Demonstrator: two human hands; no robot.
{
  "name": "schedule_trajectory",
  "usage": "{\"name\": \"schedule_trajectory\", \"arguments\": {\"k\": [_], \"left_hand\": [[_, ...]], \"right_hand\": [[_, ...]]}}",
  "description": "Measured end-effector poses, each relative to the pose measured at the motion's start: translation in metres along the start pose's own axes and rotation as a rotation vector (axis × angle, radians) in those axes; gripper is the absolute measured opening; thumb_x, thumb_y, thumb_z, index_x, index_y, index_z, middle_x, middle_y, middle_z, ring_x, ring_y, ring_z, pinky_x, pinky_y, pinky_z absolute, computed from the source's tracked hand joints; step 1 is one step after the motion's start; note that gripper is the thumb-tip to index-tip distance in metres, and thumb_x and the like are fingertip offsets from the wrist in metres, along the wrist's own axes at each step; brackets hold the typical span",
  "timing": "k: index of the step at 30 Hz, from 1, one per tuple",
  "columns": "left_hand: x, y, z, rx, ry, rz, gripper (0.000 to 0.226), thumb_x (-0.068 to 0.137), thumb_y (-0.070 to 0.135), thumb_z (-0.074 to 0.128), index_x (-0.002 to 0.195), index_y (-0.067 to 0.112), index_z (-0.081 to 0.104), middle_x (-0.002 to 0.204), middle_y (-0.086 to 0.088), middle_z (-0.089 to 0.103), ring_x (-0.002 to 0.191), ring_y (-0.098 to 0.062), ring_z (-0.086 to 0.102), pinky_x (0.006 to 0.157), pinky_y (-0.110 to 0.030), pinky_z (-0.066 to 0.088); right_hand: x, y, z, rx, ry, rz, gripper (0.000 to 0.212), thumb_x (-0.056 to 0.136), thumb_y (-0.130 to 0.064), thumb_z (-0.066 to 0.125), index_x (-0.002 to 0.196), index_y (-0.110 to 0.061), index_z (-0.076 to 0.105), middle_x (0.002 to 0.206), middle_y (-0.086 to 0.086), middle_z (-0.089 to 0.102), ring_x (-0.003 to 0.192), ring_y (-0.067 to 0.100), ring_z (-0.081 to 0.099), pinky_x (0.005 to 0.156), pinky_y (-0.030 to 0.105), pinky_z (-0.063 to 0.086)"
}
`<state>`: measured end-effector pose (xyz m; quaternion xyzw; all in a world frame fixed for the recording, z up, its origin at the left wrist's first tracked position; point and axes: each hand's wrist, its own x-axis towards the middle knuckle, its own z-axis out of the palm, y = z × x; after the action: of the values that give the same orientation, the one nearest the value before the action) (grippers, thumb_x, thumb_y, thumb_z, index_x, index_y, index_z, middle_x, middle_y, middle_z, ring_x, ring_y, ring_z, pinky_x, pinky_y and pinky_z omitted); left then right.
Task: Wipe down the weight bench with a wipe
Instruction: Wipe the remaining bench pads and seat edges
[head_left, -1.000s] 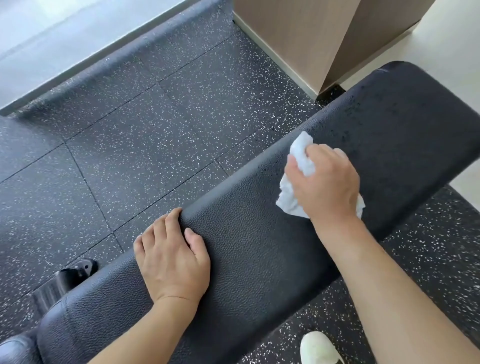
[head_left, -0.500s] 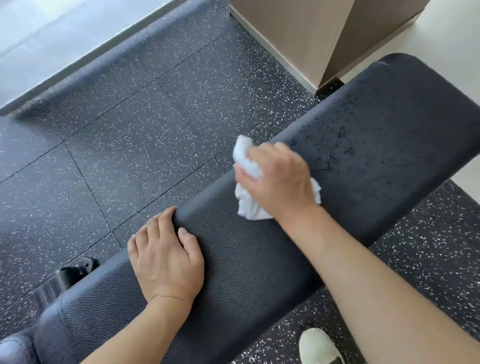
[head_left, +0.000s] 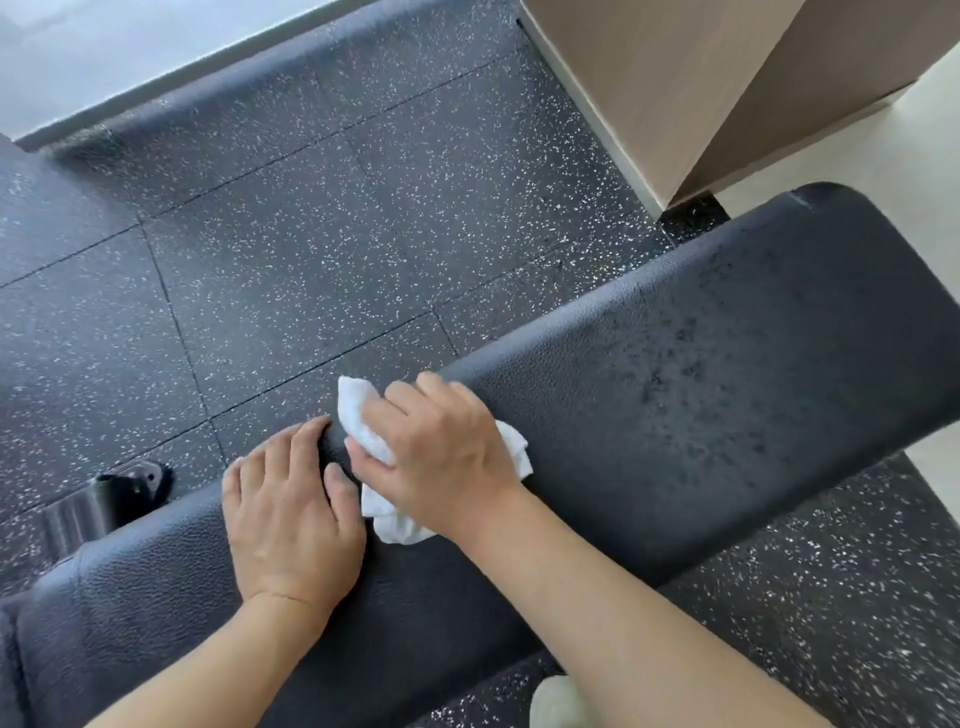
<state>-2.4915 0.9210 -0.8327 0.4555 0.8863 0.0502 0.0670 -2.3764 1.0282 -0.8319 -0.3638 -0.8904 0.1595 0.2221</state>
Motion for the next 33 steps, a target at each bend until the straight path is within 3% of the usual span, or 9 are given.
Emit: {"name": "schedule_trajectory", "arguments": {"k": [5,9,13,19,24,26,29,31,33], "left_hand": [[0.0,-0.002,0.002,0.006,0.023,0.024,0.052,0.095,0.034,0.035,0.14,0.017,0.053,0.132,-0.011,0.062,0.122,-0.038,0.05,0.115,-0.056,0.031],[0.0,-0.007,0.005,0.0,0.044,0.029,0.05,0.096,0.036,0.035,0.14,0.018,0.053,0.131,-0.009,0.061,0.123,-0.035,0.049,0.117,-0.055,0.029],[0.001,-0.006,0.003,-0.015,0.031,0.032,0.05,0.096,0.036,0.037,0.14,0.017,0.053,0.132,-0.008,0.061,0.122,-0.035,0.05,0.118,-0.055,0.03],[0.0,-0.008,0.001,-0.032,-0.02,0.023,0.054,0.098,0.037,0.031,0.143,0.017,0.054,0.139,-0.01,0.061,0.13,-0.035,0.048,0.12,-0.055,0.026],[0.0,-0.006,-0.003,-0.03,-0.037,0.037,0.054,0.097,0.036,0.035,0.142,0.016,0.054,0.136,-0.01,0.061,0.128,-0.035,0.05,0.12,-0.054,0.028],[0.001,-0.006,-0.003,-0.037,-0.036,0.049,0.053,0.097,0.037,0.036,0.142,0.016,0.054,0.135,-0.009,0.061,0.128,-0.035,0.05,0.12,-0.055,0.028],[0.002,-0.008,-0.003,-0.048,-0.046,0.046,0.054,0.097,0.038,0.035,0.142,0.016,0.054,0.137,-0.008,0.06,0.129,-0.034,0.049,0.12,-0.055,0.028],[0.002,-0.008,-0.003,-0.049,-0.047,0.044,0.054,0.097,0.038,0.035,0.142,0.016,0.054,0.137,-0.007,0.06,0.129,-0.034,0.05,0.12,-0.055,0.028],[0.002,-0.009,-0.002,-0.065,-0.041,0.049,0.054,0.097,0.038,0.036,0.142,0.016,0.055,0.137,-0.007,0.06,0.128,-0.034,0.05,0.12,-0.056,0.028]], "right_hand": [[-0.022,0.081,-0.04,-0.049,0.061,-0.084,0.026,0.094,-0.039,0.064,0.08,-0.017,0.061,0.07,-0.001,0.048,0.067,0.022,0.043,0.057,0.037,0.038],[-0.038,0.126,-0.063,-0.171,0.19,0.183,0.032,0.095,-0.036,0.062,0.072,-0.021,0.045,0.066,0.0,0.043,0.066,0.019,0.033,0.053,0.039,0.037],[-0.037,0.07,-0.042,-0.212,0.233,0.423,0.031,0.09,-0.039,0.062,0.072,-0.019,0.047,0.067,0.001,0.045,0.065,0.021,0.035,0.053,0.034,0.029],[-0.038,-0.038,0.006,-0.073,0.103,0.17,0.024,0.09,-0.037,0.066,0.085,-0.013,0.064,0.069,0.001,0.05,0.065,0.024,0.045,0.055,0.04,0.039],[-0.059,0.017,-0.026,-0.194,0.112,-0.014,0.027,0.095,-0.035,0.061,0.079,-0.013,0.06,0.067,0.003,0.047,0.063,0.026,0.045,0.051,0.041,0.038],[-0.073,0.06,-0.049,-0.321,0.12,0.113,0.033,0.097,-0.035,0.055,0.076,-0.01,0.059,0.066,0.003,0.044,0.063,0.027,0.043,0.051,0.04,0.035],[-0.087,0.096,-0.072,-0.385,0.031,0.524,0.038,0.092,-0.042,0.038,0.081,-0.009,0.055,0.07,-0.004,0.039,0.071,0.026,0.039,0.058,0.035,0.029],[-0.087,0.086,-0.067,-0.356,0.097,0.733,0.036,0.089,-0.046,0.035,0.075,-0.014,0.046,0.071,-0.003,0.046,0.074,0.028,0.042,0.059,0.035,0.036],[-0.083,0.057,-0.051,-0.27,0.2,0.773,0.034,0.091,-0.046,0.043,0.072,-0.019,0.041,0.071,0.0,0.049,0.074,0.029,0.045,0.057,0.037,0.038]]}}
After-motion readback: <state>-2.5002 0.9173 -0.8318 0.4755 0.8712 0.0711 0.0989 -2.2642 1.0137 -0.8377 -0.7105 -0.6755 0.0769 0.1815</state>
